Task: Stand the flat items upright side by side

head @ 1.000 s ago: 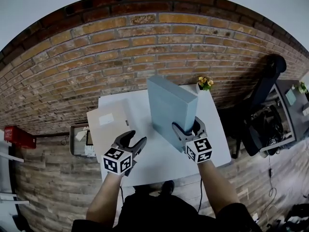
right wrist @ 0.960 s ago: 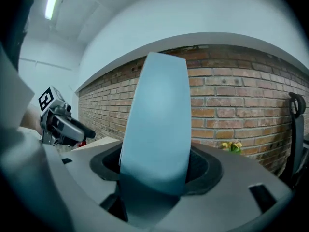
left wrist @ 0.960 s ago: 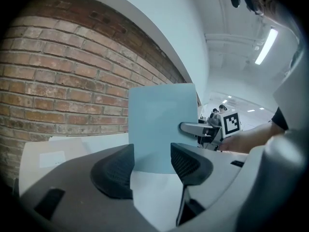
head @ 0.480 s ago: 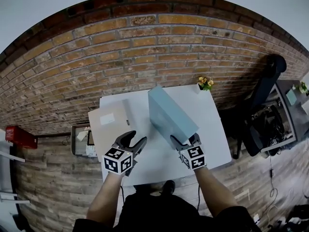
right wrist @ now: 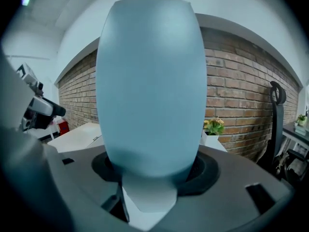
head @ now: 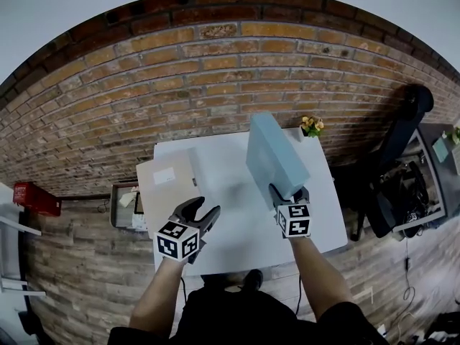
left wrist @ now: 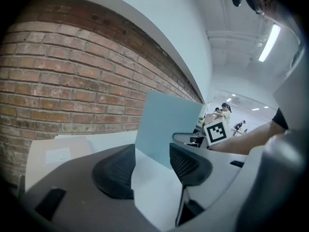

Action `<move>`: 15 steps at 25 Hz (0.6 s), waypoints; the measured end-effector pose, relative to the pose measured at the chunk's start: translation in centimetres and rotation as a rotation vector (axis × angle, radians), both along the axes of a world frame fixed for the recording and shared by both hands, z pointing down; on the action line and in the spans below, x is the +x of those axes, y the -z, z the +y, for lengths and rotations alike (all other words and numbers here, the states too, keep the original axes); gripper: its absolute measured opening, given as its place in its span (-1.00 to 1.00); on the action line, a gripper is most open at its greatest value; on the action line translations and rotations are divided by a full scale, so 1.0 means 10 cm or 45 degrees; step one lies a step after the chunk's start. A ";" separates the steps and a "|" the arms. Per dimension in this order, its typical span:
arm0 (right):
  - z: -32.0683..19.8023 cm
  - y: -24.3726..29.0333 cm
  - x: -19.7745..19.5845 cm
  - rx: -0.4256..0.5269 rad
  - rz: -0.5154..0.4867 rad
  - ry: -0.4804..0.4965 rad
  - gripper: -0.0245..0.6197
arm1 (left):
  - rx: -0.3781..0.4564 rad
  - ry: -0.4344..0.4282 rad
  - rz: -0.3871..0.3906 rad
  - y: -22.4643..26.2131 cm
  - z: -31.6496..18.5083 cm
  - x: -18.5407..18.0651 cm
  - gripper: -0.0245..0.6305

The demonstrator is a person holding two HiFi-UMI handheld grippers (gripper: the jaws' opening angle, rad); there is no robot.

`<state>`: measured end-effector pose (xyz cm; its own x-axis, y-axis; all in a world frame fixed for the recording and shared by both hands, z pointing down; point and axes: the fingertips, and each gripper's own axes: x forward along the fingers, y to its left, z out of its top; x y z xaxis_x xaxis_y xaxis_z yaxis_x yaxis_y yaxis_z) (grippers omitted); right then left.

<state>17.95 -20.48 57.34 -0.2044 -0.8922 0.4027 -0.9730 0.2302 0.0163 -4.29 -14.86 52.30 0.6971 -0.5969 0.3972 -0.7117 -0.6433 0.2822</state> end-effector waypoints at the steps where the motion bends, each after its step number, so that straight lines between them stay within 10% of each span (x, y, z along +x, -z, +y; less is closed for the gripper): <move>1: -0.04 0.00 0.01 0.001 -0.001 -0.009 -0.01 | 0.000 0.004 -0.002 0.00 0.01 0.00 -0.21; 15: -0.13 0.10 -0.04 -0.008 -0.064 0.025 0.26 | 0.010 0.035 -0.008 0.02 0.05 0.01 -0.23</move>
